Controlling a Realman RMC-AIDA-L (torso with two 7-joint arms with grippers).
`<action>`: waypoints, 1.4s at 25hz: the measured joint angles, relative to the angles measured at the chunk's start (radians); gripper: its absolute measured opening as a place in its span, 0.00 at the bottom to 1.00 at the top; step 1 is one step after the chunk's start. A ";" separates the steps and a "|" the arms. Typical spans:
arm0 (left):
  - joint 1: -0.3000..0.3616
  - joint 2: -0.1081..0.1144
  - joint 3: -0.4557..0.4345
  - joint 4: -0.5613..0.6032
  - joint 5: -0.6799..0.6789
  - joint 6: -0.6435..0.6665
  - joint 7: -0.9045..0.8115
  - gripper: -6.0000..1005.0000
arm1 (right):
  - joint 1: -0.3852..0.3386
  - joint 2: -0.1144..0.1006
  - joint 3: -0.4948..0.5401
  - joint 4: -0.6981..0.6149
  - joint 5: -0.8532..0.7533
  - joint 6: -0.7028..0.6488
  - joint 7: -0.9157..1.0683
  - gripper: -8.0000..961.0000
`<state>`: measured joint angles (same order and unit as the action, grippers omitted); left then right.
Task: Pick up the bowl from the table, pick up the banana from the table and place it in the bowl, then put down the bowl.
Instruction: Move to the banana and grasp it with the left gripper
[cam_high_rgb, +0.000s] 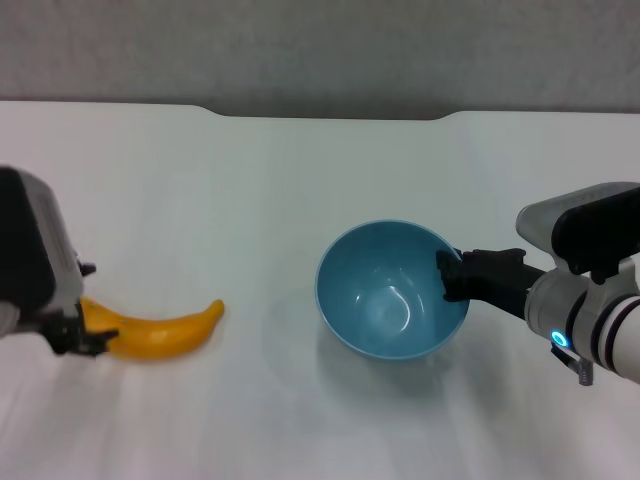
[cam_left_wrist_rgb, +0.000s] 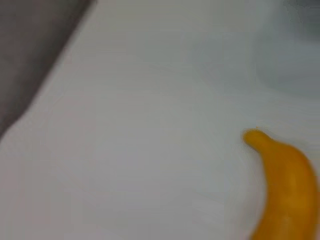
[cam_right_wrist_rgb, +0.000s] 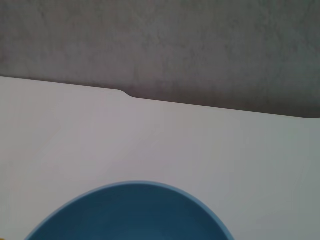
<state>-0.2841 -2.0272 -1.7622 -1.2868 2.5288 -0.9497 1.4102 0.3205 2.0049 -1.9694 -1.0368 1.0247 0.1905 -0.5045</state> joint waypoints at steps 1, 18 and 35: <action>-0.002 0.001 0.011 0.009 0.025 0.000 0.011 0.89 | 0.000 0.000 0.000 0.000 0.000 0.000 0.000 0.05; 0.009 -0.006 0.020 -0.055 -0.002 0.173 -0.472 0.79 | 0.000 0.001 0.009 0.003 0.001 -0.003 0.000 0.06; 0.092 -0.012 -0.037 -0.026 -0.025 0.137 -1.409 0.81 | -0.030 0.002 0.030 -0.012 -0.007 -0.007 0.000 0.06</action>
<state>-0.1925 -2.0389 -1.7987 -1.3126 2.5040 -0.8128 0.0016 0.2908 2.0065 -1.9392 -1.0489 1.0175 0.1835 -0.5047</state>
